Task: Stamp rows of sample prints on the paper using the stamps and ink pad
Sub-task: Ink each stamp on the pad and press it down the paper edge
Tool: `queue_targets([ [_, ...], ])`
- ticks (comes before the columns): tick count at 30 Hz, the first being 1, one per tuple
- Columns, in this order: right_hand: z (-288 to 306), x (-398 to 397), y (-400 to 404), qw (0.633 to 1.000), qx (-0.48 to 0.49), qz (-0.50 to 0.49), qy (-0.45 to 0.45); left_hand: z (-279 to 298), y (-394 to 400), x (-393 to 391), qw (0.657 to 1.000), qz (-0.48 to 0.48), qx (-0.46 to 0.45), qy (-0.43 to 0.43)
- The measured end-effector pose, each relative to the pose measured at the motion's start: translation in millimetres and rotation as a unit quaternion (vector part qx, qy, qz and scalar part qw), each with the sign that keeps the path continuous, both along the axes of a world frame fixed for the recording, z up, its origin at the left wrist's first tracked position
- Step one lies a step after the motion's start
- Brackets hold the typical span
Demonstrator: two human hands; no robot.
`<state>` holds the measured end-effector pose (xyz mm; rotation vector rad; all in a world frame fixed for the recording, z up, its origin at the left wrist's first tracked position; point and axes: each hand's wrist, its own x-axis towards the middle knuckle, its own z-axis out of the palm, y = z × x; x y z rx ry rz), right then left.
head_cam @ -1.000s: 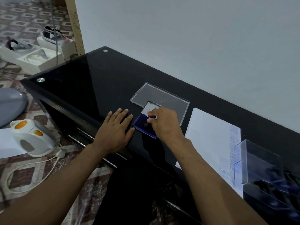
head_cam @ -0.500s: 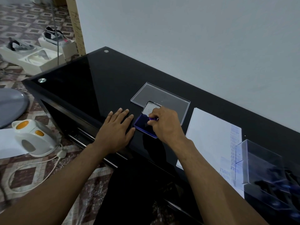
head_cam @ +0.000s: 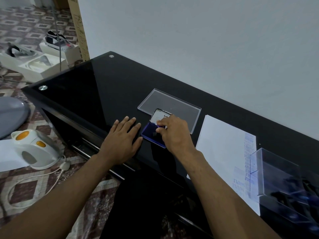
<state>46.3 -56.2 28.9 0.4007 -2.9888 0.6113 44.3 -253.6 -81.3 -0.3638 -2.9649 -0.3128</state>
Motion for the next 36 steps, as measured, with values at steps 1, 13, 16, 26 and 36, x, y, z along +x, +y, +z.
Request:
queue_targets([
  [1, 0, 0, 0, 1.0, 0.004, 0.0, -0.001, 1, 0, 0, 1.0, 0.001, -0.001, -0.001],
  [13, 5, 16, 7, 0.999, -0.043, -0.027, 0.003, 15, 2, 0, 0.997, -0.005, 0.078, -0.011],
  [16, 4, 24, 20, 0.995, -0.076, -0.067, 0.018, 28, 19, -1, 0.996, -0.025, 0.082, 0.001],
  [26, 7, 64, 104, 0.981, -0.093, -0.161, 0.052, 49, 113, 9, 0.989, -0.118, 0.083, 0.015],
  [36, 16, 102, 188, 0.961, -0.089, -0.257, 0.05, 49, 205, 27, 0.978, -0.202, 0.056, -0.008],
])
